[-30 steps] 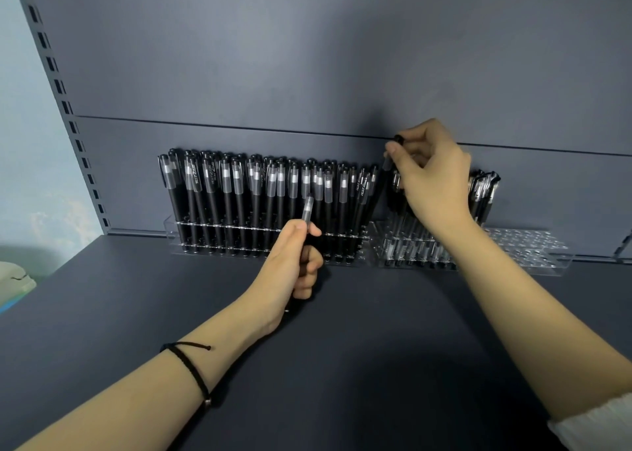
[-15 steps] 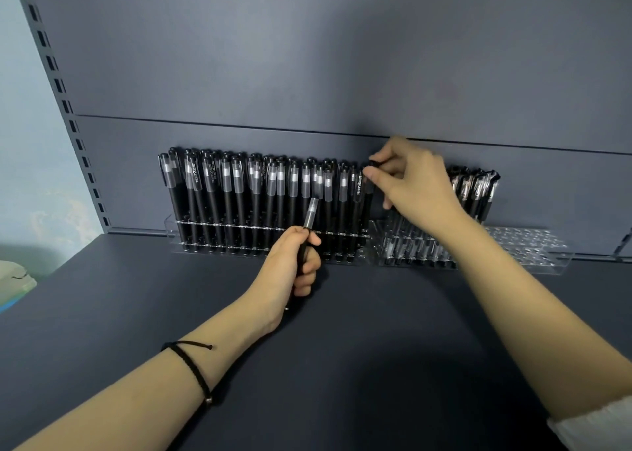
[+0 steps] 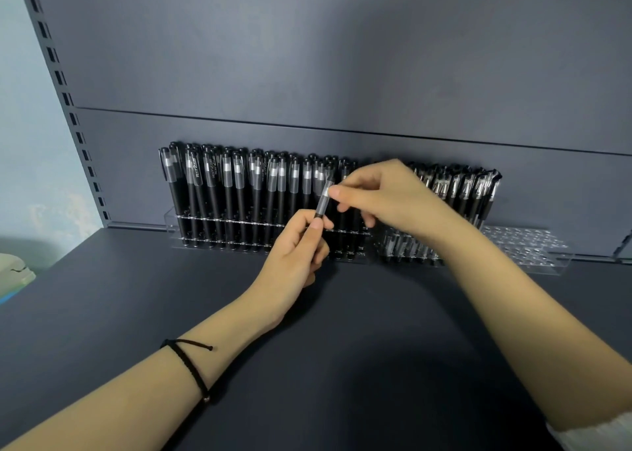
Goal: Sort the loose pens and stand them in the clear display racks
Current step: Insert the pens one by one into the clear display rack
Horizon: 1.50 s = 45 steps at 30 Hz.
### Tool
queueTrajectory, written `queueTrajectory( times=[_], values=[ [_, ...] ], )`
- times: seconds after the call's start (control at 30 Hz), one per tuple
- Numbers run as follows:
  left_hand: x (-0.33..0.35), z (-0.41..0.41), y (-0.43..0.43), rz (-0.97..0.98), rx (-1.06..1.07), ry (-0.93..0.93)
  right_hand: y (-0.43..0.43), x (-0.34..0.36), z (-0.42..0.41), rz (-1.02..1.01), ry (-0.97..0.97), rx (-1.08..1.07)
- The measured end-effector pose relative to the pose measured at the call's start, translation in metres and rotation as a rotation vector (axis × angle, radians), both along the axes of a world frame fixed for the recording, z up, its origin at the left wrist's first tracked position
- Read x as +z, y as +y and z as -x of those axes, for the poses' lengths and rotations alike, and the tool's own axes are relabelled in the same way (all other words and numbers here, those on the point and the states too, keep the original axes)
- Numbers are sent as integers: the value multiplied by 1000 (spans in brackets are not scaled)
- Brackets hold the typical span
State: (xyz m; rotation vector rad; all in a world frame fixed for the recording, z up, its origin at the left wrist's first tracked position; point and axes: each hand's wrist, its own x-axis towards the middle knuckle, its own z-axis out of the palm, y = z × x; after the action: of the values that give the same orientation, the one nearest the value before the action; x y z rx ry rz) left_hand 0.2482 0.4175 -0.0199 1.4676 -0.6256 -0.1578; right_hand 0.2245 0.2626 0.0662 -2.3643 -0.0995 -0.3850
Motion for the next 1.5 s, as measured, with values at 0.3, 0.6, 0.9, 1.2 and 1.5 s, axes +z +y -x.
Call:
queueTrajectory(
  times=[0.3,0.6,0.9,1.2,1.5],
  values=[
    [-12,-10,5,-431,196,-436,3,2,-2,-388,-178,-23],
    [-28,-9,5,-1057,159,-926,-37,21,-1,-245,-481,-217],
    [-27,-7,4,-1089,151,-922,-36,16,-6,-169,-440,-238],
    [-27,-8,4,-1075,134,-887,-42,8,-9,-19,-308,-294],
    [-27,-10,4,-1063,88,-794,-34,-14,-12,281,-425,-325]
  ],
)
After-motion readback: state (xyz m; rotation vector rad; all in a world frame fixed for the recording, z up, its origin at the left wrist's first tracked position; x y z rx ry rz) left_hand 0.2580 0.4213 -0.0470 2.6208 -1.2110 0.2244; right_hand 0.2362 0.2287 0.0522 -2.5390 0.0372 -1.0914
